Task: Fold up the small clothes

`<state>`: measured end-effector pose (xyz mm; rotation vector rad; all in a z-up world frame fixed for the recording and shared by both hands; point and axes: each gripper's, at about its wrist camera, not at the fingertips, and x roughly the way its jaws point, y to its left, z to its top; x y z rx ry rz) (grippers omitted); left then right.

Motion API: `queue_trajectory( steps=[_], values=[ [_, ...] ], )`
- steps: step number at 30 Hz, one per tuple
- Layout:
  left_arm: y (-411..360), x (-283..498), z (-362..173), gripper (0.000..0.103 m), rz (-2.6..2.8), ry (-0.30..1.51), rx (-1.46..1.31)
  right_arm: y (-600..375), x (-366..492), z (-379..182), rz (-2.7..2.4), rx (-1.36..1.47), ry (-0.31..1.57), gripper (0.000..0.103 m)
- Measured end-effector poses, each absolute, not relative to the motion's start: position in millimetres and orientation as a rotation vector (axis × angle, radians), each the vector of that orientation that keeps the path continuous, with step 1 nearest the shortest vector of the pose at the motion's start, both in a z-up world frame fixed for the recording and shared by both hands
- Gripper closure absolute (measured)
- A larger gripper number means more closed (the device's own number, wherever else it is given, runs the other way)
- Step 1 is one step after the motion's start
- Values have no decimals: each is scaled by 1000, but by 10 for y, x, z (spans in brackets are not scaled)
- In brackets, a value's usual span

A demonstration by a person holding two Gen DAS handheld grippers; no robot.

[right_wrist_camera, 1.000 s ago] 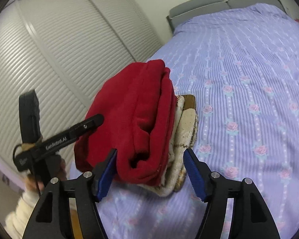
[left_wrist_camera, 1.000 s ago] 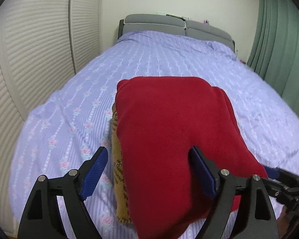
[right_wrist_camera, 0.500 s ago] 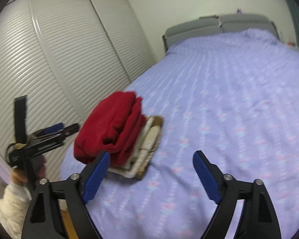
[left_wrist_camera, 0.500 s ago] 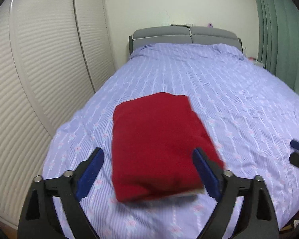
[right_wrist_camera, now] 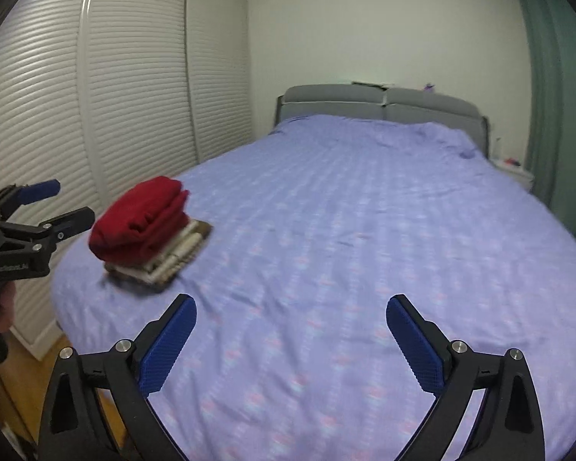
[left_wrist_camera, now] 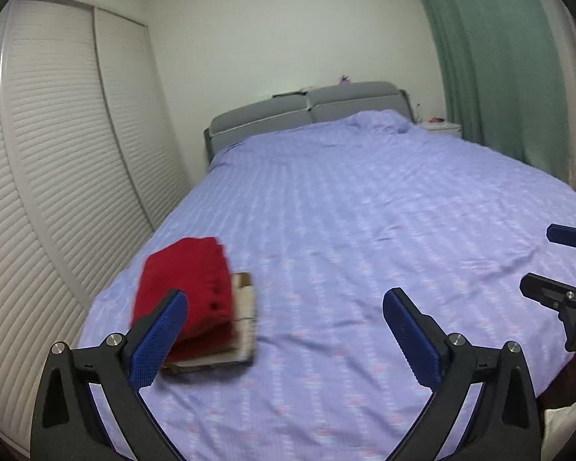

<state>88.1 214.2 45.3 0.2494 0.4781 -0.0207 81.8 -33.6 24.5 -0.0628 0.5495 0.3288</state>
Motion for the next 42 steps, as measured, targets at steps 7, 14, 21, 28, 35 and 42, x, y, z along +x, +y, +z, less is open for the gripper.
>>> queue_trajectory(
  steps=[7,14,21,28,35,42],
  values=[
    [1527,596,433,0,-117,493,157,-991,364,403,233,-76,514,3],
    [1115,324,424,0,-184,508,94,-1439,19,510,193,-29,483,3],
    [830,22,487,0,-204,483,109,-1763,-242,536,129,23,475,3],
    [742,-90,523,0,-212,468,100,-1882,-392,540,109,26,467,3],
    [740,-97,531,0,-215,466,94,-1904,-418,543,109,29,468,3],
    [723,-109,512,0,-229,467,91,-1891,-438,543,112,23,465,3]
  ],
)
